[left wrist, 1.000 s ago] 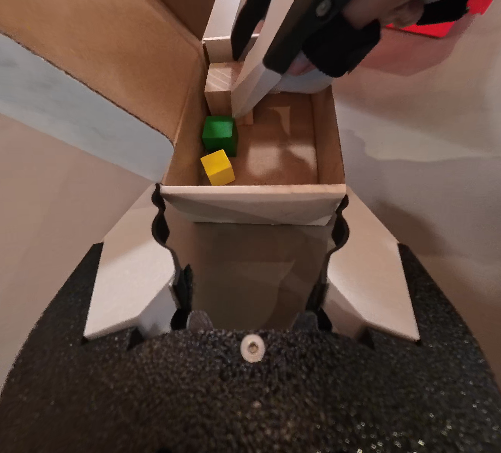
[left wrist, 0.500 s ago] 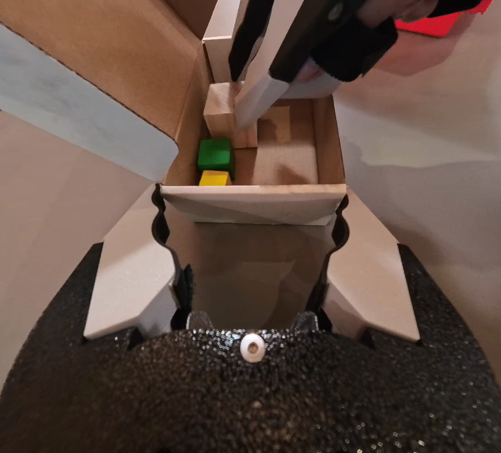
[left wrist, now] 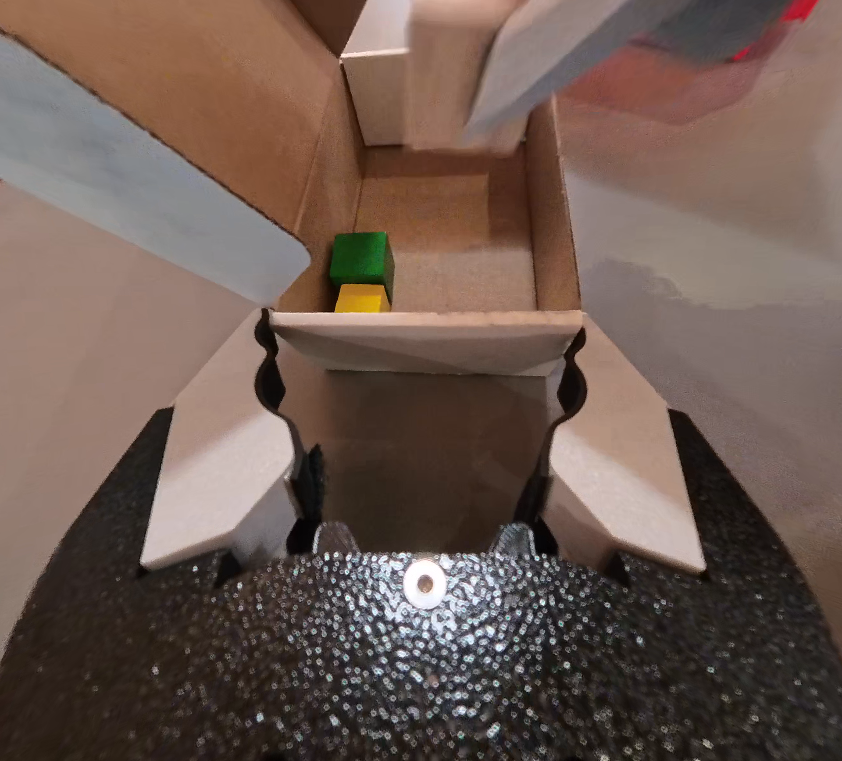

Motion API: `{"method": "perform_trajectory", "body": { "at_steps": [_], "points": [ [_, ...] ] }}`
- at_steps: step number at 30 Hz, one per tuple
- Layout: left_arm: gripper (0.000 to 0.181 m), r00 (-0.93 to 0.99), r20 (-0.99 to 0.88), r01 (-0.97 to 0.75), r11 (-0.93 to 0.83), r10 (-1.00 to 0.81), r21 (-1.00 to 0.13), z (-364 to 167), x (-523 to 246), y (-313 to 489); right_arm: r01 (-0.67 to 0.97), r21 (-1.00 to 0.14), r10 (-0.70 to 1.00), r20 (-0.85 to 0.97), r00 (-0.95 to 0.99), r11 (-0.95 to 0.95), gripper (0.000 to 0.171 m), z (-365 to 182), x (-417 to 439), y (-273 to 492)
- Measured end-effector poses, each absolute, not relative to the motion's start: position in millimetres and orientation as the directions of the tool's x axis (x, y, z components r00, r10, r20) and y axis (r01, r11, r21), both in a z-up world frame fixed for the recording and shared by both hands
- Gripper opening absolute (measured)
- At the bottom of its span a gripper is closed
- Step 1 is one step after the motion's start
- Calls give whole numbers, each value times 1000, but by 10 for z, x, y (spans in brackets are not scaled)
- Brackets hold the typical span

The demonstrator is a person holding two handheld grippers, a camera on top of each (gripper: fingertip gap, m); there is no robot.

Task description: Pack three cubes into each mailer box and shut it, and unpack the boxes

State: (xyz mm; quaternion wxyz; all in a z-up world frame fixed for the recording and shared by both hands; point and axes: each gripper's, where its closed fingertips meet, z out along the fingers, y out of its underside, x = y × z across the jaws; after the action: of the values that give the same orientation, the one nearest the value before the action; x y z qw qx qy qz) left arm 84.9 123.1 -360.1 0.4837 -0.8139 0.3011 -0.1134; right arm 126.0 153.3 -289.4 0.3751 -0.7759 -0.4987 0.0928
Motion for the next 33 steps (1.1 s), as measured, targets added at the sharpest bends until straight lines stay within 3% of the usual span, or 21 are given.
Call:
{"method": "perform_trajectory", "body": {
  "at_steps": [1,6,9,12,18,33],
  "points": [
    [124,793,-108,-382,-350,-600,-856,-3601,850,1231,684,-701,821,258,510,-204,45,-2718,1421,1508],
    [124,793,-104,-378,-352,-600,-856,-3600,849,1234,508,-793,528,288,799,-337,45,-2091,2922,1781],
    [124,795,-105,-378,-351,-598,-857,-3597,855,1239,390,-753,356,220,908,-530,45,-2300,3906,2028],
    [124,795,-102,-375,-353,-597,-857,-3596,856,1242,313,-696,290,156,944,-646,45,-2633,4453,2175],
    [124,796,-98,-372,-355,-598,-858,-3597,853,1243,296,-642,291,118,949,-707,45,-2960,4689,2234],
    [124,796,-96,-371,-356,-598,-858,-3596,852,1245,353,-573,342,132,930,-740,45,-3151,4735,2287]
  ]
}}
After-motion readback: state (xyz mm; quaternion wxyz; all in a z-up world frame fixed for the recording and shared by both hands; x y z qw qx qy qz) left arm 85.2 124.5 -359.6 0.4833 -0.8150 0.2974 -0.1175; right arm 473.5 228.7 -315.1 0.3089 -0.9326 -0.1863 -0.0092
